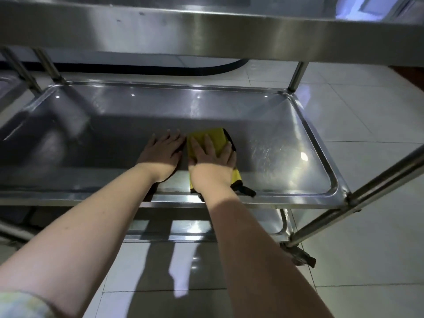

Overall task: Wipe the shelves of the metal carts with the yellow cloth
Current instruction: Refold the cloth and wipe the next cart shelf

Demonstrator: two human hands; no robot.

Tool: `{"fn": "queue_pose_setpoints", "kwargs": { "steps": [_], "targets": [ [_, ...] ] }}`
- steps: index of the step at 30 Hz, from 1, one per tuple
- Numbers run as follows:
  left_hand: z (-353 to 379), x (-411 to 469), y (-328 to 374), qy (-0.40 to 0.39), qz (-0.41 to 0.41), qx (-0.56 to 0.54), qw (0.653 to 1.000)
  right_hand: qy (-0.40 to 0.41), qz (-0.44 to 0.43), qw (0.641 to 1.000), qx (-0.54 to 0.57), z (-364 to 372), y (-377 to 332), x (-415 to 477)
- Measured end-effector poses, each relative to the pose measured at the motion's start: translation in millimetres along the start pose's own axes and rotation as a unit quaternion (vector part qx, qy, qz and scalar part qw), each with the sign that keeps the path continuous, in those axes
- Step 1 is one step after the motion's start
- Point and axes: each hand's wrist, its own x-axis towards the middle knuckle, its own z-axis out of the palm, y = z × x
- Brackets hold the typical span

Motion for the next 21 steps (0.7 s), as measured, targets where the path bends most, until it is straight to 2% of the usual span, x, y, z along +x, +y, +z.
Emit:
{"fn": "queue_pose_setpoints", "kwargs": {
  "steps": [3, 6, 11, 14, 17, 19, 21],
  "targets": [
    [-14, -9, 0, 0.033, 0.009, -0.013, 0.999, 0.003, 0.009, 1.000, 0.004, 2, 8, -1],
    [-39, -23, -22, 0.051, -0.055, -0.009, 0.997, -0.008, 0.005, 1.000, 0.004, -2, 3, -3],
    [-70, -72, -87, 0.009, -0.137, 0.028, 0.990, -0.002, -0.010, 1.000, 0.015, -8, 3, -9],
    [-70, -98, -136, -0.020, -0.146, 0.068, 0.987, -0.006, -0.011, 1.000, 0.013, -6, 4, -8],
    [-61, -111, -195, 0.000, -0.143, 0.084, 0.986, 0.024, -0.002, 1.000, 0.006, 2, 12, -2],
    [-55, -114, -232, 0.027, -0.162, 0.054, 0.985, 0.030, -0.005, 1.000, -0.005, 4, 16, 4],
    [-50, -112, -262, 0.068, -0.195, -0.032, 0.978, 0.024, 0.001, 1.000, -0.015, 4, 16, 7]
  ]
}}
